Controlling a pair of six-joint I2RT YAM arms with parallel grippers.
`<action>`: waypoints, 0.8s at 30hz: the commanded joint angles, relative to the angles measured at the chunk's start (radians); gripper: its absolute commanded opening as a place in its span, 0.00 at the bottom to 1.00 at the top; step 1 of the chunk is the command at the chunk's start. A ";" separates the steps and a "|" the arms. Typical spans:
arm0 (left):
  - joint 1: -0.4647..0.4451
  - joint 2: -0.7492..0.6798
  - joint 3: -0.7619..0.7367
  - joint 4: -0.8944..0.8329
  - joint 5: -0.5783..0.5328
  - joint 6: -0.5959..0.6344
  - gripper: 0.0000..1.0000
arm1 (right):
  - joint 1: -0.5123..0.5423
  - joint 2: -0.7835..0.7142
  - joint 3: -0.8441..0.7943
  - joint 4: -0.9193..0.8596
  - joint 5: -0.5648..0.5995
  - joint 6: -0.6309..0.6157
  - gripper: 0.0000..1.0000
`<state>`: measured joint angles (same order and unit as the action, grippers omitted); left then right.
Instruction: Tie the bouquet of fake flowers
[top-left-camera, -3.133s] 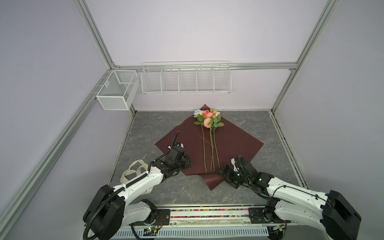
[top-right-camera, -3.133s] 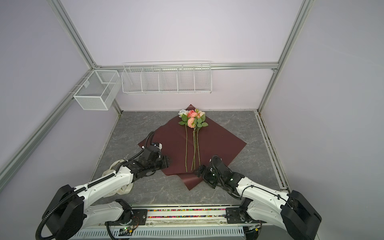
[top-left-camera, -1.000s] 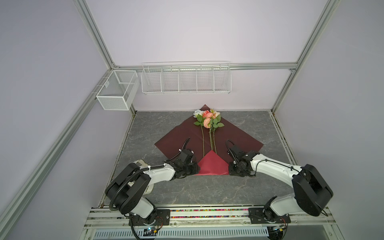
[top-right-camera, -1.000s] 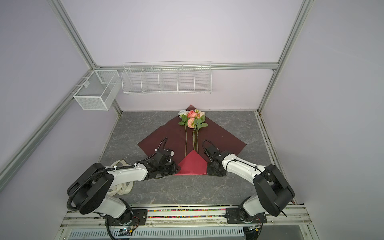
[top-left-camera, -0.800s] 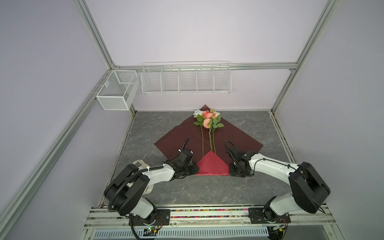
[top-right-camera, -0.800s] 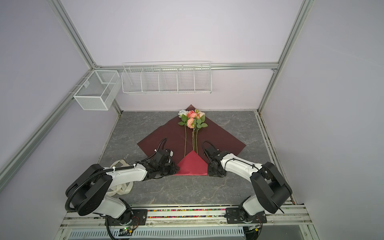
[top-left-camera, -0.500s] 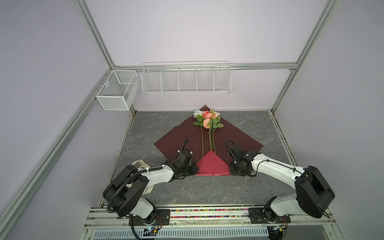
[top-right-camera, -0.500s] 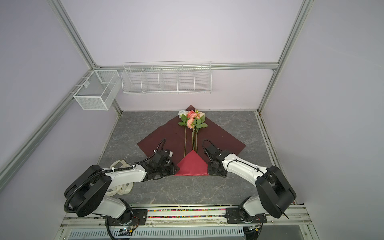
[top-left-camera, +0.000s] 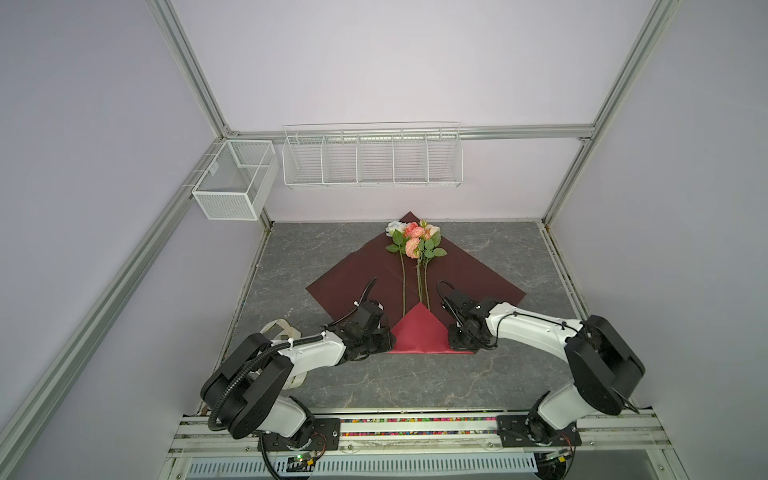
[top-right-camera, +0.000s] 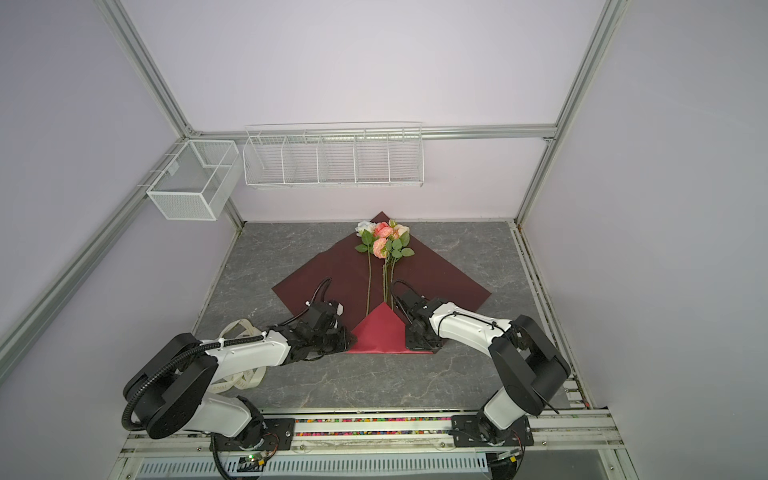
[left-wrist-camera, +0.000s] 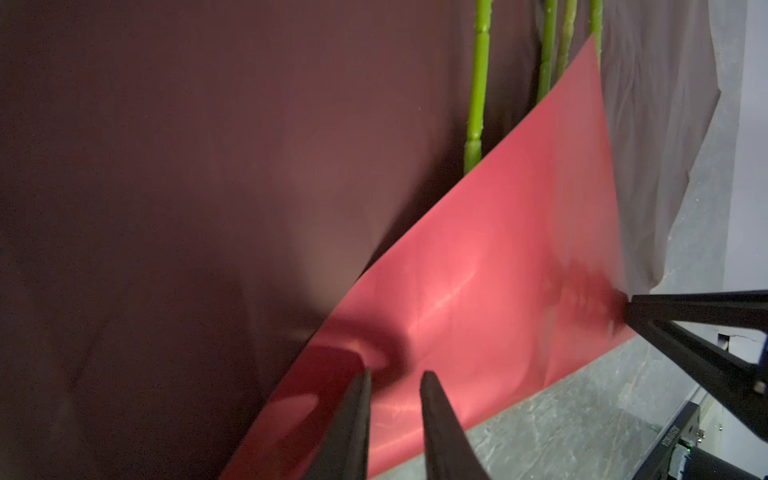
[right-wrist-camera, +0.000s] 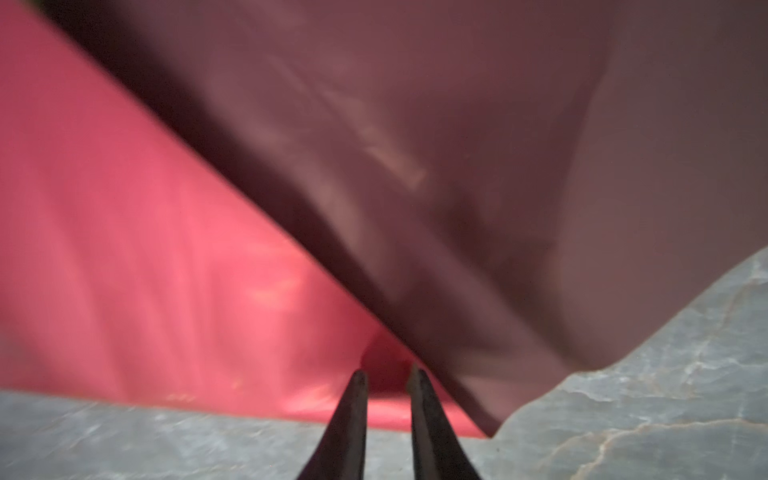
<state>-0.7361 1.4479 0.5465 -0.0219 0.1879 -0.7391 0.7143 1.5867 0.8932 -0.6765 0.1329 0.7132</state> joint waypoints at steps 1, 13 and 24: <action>-0.003 -0.008 -0.034 -0.067 -0.033 0.009 0.24 | -0.013 0.014 -0.007 -0.041 0.043 0.006 0.22; -0.003 -0.005 -0.063 -0.037 -0.005 -0.001 0.23 | 0.011 -0.053 0.040 -0.070 0.062 0.005 0.25; -0.003 -0.038 -0.091 -0.021 -0.020 -0.017 0.23 | 0.160 -0.112 0.105 0.223 -0.166 0.150 0.20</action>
<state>-0.7361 1.4105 0.4873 0.0334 0.1871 -0.7471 0.8211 1.4170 0.9794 -0.5575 0.0368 0.7746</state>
